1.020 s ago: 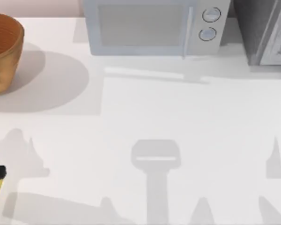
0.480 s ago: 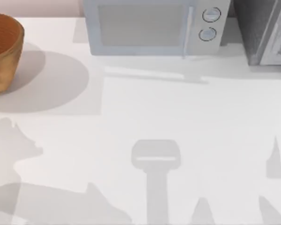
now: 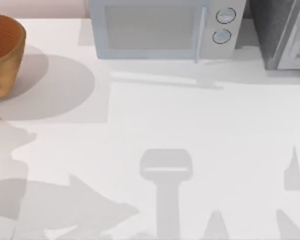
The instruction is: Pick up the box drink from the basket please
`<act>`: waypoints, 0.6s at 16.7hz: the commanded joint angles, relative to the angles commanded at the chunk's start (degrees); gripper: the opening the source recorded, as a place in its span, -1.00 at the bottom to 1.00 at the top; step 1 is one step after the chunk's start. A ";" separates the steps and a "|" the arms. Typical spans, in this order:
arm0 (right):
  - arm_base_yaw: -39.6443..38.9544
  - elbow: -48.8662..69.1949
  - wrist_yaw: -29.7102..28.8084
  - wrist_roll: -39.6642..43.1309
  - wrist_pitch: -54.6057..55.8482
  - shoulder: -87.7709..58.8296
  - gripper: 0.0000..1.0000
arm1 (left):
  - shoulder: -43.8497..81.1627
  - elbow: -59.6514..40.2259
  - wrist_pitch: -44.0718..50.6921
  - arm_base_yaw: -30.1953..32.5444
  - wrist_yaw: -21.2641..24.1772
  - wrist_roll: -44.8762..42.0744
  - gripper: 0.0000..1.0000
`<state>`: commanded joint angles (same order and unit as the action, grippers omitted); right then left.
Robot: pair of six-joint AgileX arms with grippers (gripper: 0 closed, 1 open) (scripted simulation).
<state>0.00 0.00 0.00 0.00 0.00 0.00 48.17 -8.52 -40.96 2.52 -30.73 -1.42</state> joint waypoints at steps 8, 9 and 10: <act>0.00 0.00 0.00 0.00 0.00 0.00 1.00 | 5.14 -0.64 -4.31 0.13 -3.26 -0.24 -1.00; 0.00 0.00 0.00 0.00 0.00 0.00 1.00 | 5.27 -0.64 -4.44 0.11 -3.23 -0.23 -1.00; 0.00 0.00 0.00 0.00 0.00 0.00 1.00 | 5.96 -0.64 -5.13 -0.04 -3.07 -0.23 -1.00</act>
<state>0.00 0.00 0.00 0.00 0.00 0.00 54.14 -9.16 -46.10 2.48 -33.80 -1.65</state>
